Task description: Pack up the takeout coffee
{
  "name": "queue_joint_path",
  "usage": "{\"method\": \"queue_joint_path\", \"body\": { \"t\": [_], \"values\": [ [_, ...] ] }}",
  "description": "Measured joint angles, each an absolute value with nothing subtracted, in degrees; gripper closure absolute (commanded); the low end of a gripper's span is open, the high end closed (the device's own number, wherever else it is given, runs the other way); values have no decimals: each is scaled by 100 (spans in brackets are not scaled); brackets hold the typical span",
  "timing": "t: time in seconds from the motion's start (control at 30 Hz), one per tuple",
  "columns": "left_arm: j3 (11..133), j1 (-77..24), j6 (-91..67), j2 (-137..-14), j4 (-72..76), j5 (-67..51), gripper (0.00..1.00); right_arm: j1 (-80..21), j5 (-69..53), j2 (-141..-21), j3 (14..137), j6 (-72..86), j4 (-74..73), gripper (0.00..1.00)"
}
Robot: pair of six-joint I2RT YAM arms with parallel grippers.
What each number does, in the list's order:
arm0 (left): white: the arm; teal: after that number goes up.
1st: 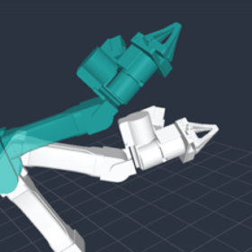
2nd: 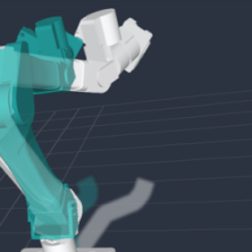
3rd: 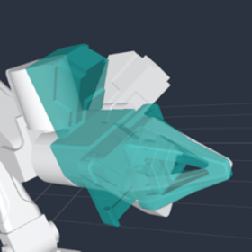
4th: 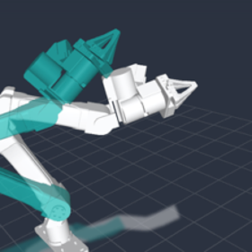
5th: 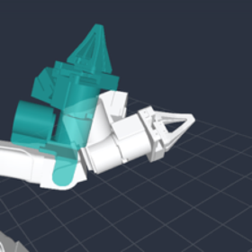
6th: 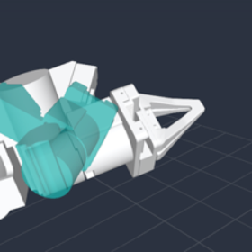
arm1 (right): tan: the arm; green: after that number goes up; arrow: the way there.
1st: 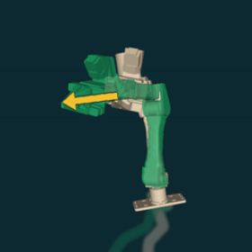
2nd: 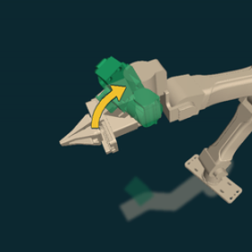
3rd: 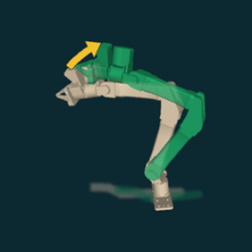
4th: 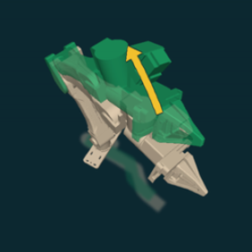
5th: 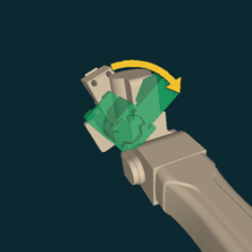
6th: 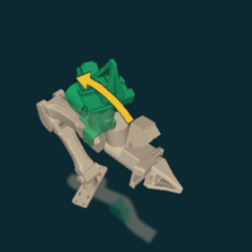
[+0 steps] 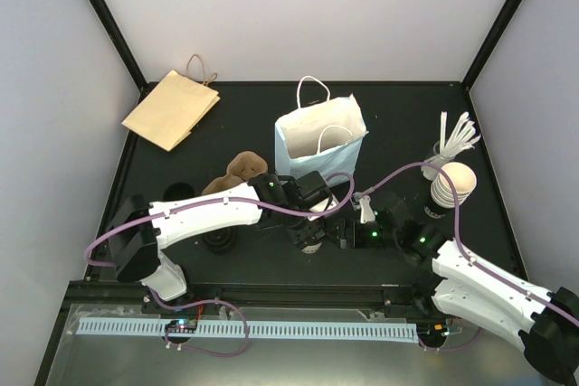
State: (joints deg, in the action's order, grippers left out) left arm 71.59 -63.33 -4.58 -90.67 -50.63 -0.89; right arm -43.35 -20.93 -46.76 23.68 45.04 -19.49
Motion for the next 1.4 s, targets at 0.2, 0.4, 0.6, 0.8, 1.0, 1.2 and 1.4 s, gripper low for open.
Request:
{"method": "queue_joint_path", "body": {
  "t": [0.2, 0.4, 0.6, 0.8, 1.0, 1.2, 1.4],
  "values": [
    [7159, -6333, -458, -9067, -5065, -86, 36, -4259, -2340, -4753, 2305, 4687, -1448, 26],
    [7168, -6333, -456, -9067, -5074, -86, 36, -4233, -2423, -4849, 2228, 4722, -1345, 27],
    [7190, -6333, -454, -9083, -5098, -86, 36, -4222, -2480, -4727, 1992, 4836, -1050, 28],
    [7242, -6333, -454, -9118, -5153, -89, 36, -4222, -2482, -4493, 1800, 4847, -1033, 28],
    [7288, -6333, -454, -9150, -5203, -89, 37, -4222, -2449, -4399, 1750, 4812, -1313, 28],
    [7295, -6333, -451, -9157, -5214, -89, 37, -4211, -2456, -4410, 1682, 4814, -1240, 28],
    [7301, -6331, -449, -9161, -5247, -84, 37, -4206, -2554, -4547, 1678, 4814, -1081, 28]
  ]
}}
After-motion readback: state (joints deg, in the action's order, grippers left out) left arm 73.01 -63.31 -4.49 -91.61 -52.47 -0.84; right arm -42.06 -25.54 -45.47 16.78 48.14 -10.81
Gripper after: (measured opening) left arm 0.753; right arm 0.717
